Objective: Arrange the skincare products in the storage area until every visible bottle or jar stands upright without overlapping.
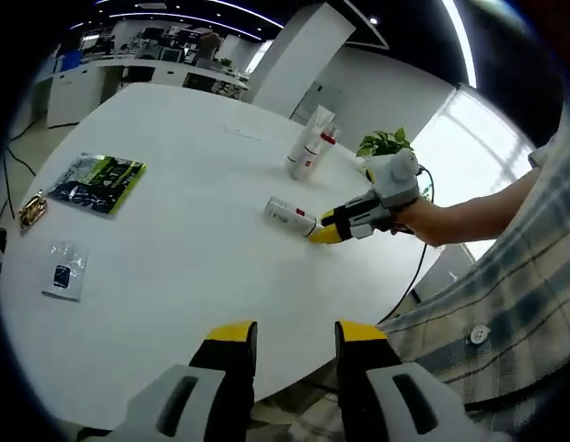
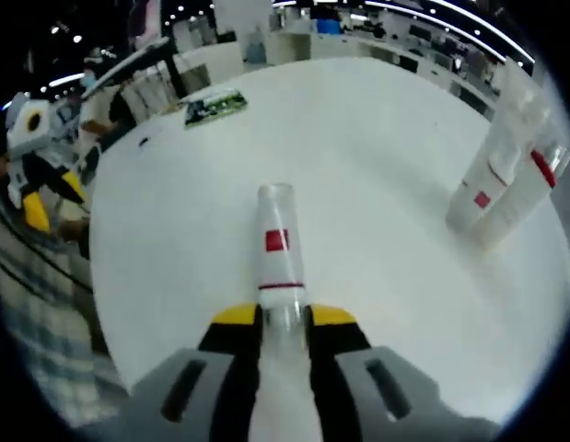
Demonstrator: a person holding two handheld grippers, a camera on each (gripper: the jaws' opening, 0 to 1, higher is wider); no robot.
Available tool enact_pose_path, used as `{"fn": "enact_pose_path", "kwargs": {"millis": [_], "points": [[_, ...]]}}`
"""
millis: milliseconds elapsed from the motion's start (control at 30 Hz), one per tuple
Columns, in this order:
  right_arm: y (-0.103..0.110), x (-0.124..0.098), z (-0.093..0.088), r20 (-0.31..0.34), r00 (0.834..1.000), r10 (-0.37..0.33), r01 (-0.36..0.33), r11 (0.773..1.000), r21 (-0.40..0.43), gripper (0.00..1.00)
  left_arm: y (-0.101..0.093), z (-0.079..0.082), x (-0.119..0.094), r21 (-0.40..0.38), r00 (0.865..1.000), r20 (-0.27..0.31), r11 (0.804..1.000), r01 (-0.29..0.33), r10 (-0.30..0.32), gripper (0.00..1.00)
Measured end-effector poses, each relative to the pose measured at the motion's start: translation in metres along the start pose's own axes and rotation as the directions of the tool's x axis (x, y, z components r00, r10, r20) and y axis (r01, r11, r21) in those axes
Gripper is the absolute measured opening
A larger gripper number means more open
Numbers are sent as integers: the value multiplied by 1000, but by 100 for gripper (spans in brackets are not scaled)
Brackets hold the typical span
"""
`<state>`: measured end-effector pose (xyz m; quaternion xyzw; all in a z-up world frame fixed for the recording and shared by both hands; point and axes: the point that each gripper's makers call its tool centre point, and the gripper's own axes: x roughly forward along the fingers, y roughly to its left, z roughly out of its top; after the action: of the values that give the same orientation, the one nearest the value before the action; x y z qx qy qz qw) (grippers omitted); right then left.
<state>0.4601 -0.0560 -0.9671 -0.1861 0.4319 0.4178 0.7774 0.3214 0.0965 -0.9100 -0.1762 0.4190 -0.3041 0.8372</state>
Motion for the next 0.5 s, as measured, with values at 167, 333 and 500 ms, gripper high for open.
{"fn": "enact_pose_path", "kwargs": {"millis": [167, 333, 500], "points": [[28, -4, 15, 14, 994, 107, -106, 994, -35, 17, 5, 6, 3, 5, 1000, 8, 1000, -1, 1, 35], [65, -12, 35, -13, 971, 240, -238, 953, -189, 17, 23, 16, 8, 79, 995, 4, 992, -98, 98, 42], [97, -19, 53, -66, 940, 336, -337, 875, -348, 17, 27, 28, 9, 158, 992, 17, 980, -123, 122, 44]]}}
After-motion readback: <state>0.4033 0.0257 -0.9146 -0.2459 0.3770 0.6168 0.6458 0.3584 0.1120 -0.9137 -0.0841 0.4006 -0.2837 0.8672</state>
